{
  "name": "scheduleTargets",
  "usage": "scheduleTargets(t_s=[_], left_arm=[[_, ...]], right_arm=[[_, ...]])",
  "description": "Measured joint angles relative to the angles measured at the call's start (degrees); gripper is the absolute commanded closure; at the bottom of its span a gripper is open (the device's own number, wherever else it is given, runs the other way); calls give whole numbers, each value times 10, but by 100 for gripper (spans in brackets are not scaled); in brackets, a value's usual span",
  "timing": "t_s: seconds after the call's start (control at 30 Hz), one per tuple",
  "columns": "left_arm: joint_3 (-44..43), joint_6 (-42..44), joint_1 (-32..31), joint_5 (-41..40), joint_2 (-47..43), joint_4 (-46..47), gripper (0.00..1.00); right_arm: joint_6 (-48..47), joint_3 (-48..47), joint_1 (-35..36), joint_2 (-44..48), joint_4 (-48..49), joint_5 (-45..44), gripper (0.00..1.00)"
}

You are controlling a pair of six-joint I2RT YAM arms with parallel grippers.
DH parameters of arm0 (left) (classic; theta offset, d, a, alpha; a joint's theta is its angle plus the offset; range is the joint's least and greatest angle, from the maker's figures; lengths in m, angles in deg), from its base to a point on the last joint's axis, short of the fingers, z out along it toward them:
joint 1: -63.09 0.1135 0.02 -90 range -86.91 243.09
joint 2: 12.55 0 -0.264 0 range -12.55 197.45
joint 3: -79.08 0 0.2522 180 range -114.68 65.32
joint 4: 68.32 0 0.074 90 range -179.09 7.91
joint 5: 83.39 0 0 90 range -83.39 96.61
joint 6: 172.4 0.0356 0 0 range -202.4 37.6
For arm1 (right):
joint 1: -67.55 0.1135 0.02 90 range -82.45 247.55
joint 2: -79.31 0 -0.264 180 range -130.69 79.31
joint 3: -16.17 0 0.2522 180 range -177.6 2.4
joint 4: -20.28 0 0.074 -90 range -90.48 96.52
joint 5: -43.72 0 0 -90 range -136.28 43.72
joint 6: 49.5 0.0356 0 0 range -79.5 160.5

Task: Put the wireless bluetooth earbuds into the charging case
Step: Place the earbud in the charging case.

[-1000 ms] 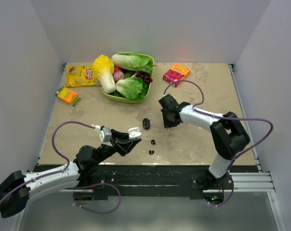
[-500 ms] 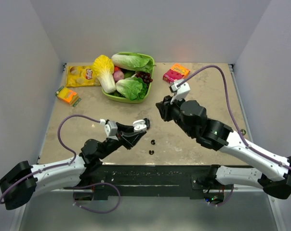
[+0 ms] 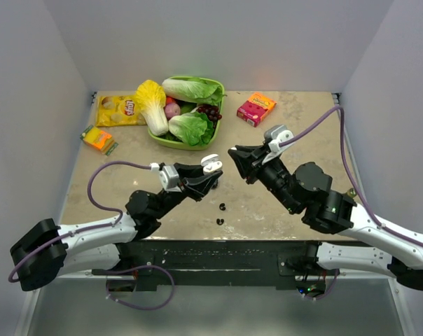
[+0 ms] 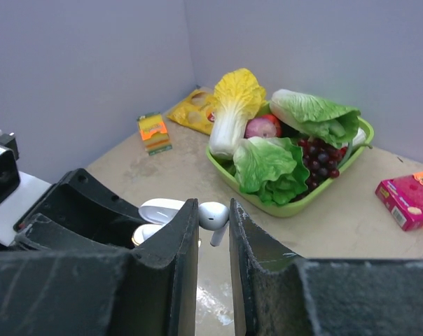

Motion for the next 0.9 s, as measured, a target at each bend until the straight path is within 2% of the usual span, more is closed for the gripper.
scheduleTargets(t_s=[0.47,0.9], left_arm=[[-61,34,0,17,64,50,100],[-79,34,0,30,65,50,100]], right_arm=[[-84,45,4,36,94,40,100],[-98,48,7,29,108,52,100]])
